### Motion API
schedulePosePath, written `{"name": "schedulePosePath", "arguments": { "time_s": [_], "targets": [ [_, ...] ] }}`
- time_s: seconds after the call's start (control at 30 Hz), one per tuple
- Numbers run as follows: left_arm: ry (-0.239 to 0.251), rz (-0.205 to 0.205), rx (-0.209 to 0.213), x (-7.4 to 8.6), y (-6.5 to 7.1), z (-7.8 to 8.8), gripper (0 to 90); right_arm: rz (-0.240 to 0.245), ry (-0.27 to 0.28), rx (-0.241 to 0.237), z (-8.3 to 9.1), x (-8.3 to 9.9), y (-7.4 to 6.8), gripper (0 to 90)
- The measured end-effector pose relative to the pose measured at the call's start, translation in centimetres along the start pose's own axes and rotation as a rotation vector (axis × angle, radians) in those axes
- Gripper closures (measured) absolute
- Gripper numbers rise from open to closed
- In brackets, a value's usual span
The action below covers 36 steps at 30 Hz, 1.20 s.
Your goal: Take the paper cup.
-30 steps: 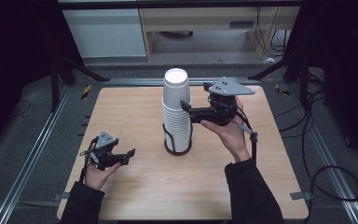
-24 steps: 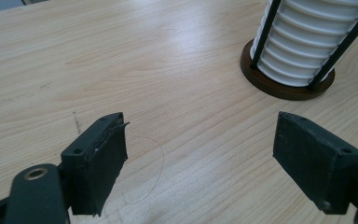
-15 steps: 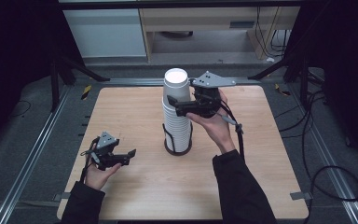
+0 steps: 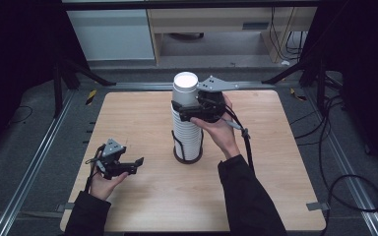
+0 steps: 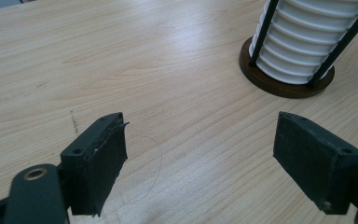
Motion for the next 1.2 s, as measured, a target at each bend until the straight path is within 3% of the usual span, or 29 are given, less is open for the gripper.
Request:
{"name": "schedulePosePath", "arguments": {
  "time_s": [0.2,0.53,1.2],
  "targets": [
    [-0.001,0.0,0.001,0.0,0.0,0.0,16.5,0.006,-0.012,0.02,-0.6,0.6,0.0,6.8],
    [-0.001,0.001,0.001,0.0,0.0,0.0,16.5,-0.012,0.001,0.015,-1.2,1.5,-0.1,6.8],
    [-0.009,0.002,0.003,0.1,0.0,-0.1,16.5,0.019,0.013,0.024,-1.1,1.2,-0.3,10.6]
  ]
}}
Point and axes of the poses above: each handheld gripper's, and its own axes: z roughly backward along the jaws, x roughly out of its underside, y roughly to its right, the point moved 8 cm from there along -z, roughly forward along the jaws, and after that the axes turned 6 degrees about z, right-handed, at the moved point
